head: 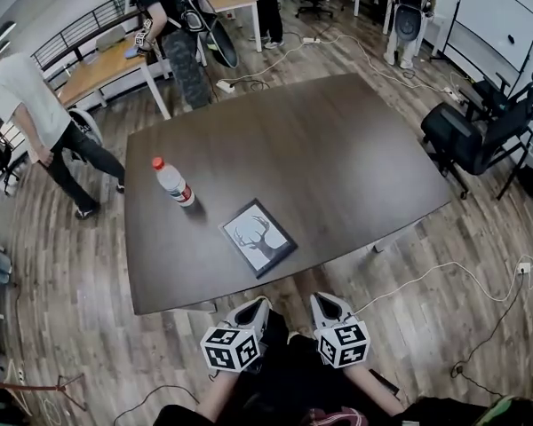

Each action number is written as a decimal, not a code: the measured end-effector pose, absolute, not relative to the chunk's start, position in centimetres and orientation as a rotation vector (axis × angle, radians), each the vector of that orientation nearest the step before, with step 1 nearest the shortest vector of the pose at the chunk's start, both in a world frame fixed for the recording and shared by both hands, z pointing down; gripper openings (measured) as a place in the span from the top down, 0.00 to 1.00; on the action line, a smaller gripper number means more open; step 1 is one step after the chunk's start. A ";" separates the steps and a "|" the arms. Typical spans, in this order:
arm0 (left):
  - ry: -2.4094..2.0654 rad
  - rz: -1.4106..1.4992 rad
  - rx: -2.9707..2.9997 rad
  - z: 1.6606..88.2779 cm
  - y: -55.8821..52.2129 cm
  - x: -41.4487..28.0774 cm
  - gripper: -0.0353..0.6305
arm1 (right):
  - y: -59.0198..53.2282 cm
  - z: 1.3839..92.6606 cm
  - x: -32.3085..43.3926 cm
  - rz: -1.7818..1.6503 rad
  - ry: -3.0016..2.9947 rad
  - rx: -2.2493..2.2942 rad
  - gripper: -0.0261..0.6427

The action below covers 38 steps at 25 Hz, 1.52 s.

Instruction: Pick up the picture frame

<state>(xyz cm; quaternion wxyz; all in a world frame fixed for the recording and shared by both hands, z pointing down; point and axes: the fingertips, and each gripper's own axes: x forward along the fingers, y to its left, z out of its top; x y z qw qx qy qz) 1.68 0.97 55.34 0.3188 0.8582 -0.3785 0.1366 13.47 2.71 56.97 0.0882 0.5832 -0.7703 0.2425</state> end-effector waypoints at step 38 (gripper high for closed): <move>-1.094 0.449 2.096 59.1 -18.5 -3.3 0.93 | -15.5 58.4 11.8 0.735 -2.169 1.766 0.95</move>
